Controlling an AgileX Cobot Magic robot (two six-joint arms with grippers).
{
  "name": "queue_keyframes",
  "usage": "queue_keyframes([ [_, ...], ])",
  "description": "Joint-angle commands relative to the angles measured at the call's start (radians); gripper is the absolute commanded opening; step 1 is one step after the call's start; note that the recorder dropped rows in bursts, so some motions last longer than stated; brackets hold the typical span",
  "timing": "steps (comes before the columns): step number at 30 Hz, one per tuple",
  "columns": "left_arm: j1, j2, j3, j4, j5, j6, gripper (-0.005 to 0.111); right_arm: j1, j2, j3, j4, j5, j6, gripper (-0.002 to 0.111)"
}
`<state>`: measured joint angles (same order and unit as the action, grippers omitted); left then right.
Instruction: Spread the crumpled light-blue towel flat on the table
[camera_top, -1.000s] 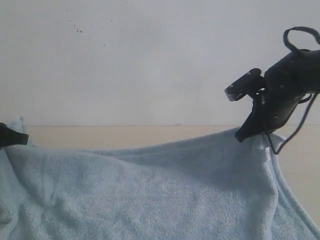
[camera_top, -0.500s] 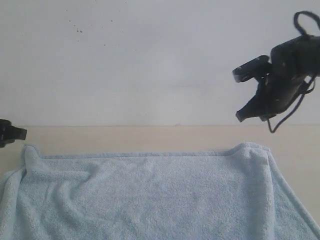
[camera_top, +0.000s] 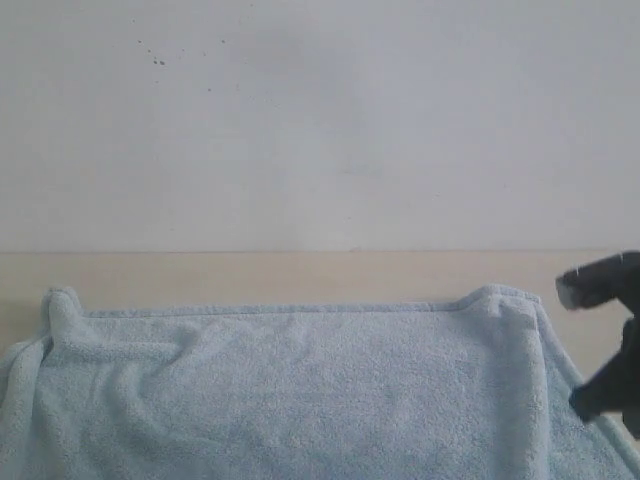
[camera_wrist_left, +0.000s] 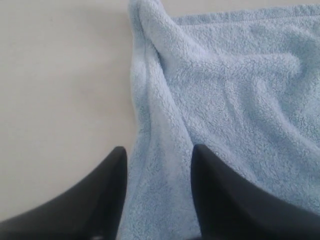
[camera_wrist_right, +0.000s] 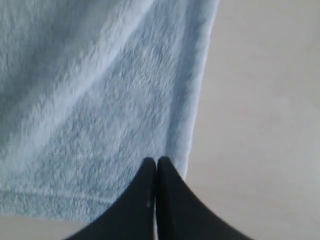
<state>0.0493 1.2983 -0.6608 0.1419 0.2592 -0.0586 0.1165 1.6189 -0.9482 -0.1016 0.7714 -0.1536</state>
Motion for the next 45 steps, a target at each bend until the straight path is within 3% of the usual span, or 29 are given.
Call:
queue_keyframes([
  [1, -0.001, -0.041, 0.031, -0.019, 0.012, -0.015, 0.039, -0.003, -0.027, 0.152, 0.017, -0.109, -0.015, 0.0],
  [8, -0.001, -0.047, 0.034, -0.021, 0.029, -0.015, 0.039, -0.003, -0.022, 0.205, 0.017, -0.215, -0.015, 0.0],
  [27, -0.001, -0.047, 0.048, -0.018, 0.029, -0.015, 0.039, -0.007, 0.146, 0.21, -0.003, -0.195, -0.004, 0.0],
  [32, -0.001, -0.047, 0.048, -0.018, 0.037, -0.015, 0.039, -0.007, 0.149, 0.24, -0.154, -0.201, 0.154, 0.0],
  [39, -0.001, -0.047, 0.048, -0.011, 0.073, -0.015, 0.039, -0.007, 0.137, 0.323, -0.521, -0.082, 0.609, 0.0],
  [45, -0.001, -0.047, 0.06, -0.011, 0.099, -0.015, 0.039, -0.007, 0.055, 0.37, -0.558, -0.118, 0.681, 0.0],
])
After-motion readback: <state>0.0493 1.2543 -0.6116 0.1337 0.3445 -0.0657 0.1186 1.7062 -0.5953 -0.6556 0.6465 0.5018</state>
